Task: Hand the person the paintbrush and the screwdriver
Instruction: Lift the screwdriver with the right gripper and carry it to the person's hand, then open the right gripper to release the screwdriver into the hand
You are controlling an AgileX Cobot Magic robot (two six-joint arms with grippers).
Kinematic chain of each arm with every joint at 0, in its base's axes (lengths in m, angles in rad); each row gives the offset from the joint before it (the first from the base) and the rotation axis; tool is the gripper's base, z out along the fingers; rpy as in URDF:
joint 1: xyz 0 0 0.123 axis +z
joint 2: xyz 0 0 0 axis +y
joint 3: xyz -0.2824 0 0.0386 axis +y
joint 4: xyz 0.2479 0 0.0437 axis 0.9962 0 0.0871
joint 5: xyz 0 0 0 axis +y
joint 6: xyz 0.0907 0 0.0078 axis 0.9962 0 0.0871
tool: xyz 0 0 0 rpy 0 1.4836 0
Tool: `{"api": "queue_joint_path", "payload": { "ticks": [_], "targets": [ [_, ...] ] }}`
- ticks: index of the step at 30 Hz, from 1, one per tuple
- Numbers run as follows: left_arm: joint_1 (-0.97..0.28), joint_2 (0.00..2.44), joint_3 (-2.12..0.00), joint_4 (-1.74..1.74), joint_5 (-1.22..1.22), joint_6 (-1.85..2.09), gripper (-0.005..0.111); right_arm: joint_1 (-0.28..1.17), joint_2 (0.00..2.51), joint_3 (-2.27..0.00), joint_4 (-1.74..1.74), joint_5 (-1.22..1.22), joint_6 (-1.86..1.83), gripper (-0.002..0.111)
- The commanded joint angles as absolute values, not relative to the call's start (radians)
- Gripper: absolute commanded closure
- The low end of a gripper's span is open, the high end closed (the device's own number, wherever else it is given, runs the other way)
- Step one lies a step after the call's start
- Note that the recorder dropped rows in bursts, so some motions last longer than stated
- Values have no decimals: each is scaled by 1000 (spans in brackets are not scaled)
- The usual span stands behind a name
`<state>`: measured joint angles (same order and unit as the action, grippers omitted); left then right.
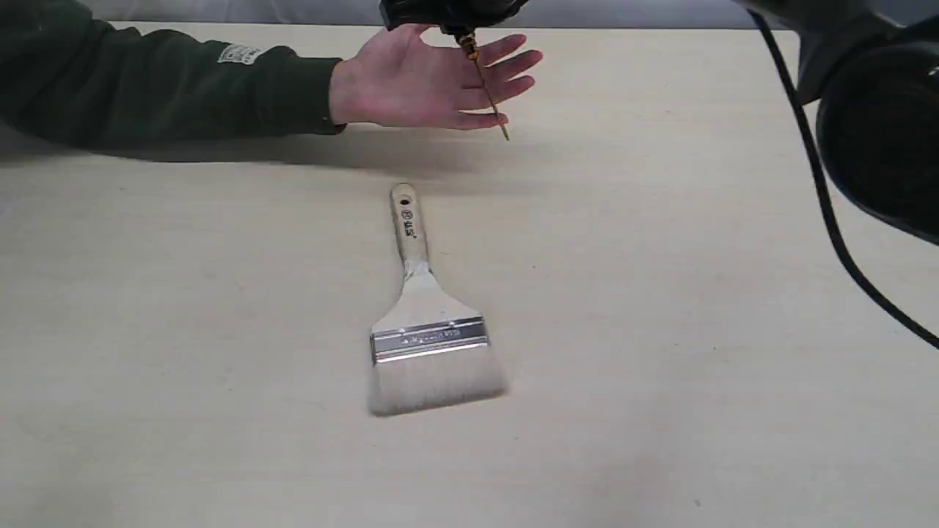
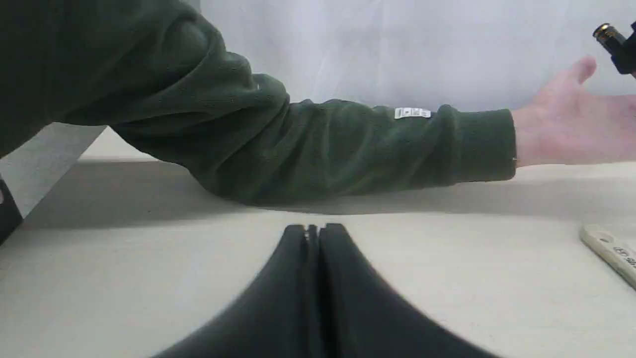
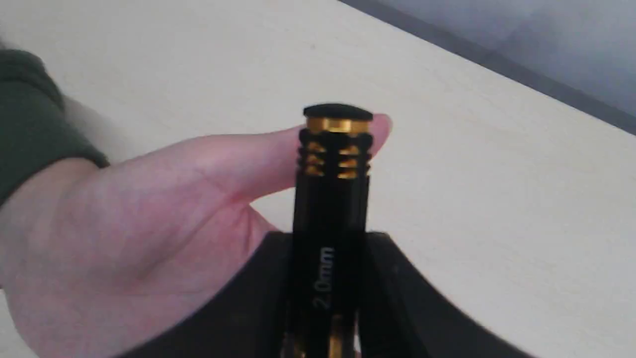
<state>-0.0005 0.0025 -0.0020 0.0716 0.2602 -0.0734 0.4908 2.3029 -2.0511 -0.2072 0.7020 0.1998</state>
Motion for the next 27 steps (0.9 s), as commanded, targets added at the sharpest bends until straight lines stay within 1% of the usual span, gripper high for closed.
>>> {"api": "queue_joint_path", "payload": {
  "ticks": [1, 4, 5, 7, 12, 14, 27],
  "targets": [
    [-7, 0, 0, 70, 250, -75, 107, 475, 2343, -2122, -222, 742, 237, 104],
    [-7, 0, 0, 70, 250, -75, 107, 463, 2362, -2141, -221, 757, 247, 103],
    [-7, 0, 0, 70, 250, -75, 107, 461, 2363, -2141, -221, 757, 246, 101],
    [-7, 0, 0, 70, 250, -75, 107, 455, 2363, -2141, -221, 756, 246, 92],
    [-7, 0, 0, 70, 250, -75, 107, 455, 2356, -2141, -221, 754, 246, 63],
    [-7, 0, 0, 70, 250, -75, 107, 455, 2352, -2141, -221, 750, 246, 55],
    [-7, 0, 0, 68, 250, -75, 107, 454, 2280, -2140, -225, 810, 247, 54]
  ]
}}
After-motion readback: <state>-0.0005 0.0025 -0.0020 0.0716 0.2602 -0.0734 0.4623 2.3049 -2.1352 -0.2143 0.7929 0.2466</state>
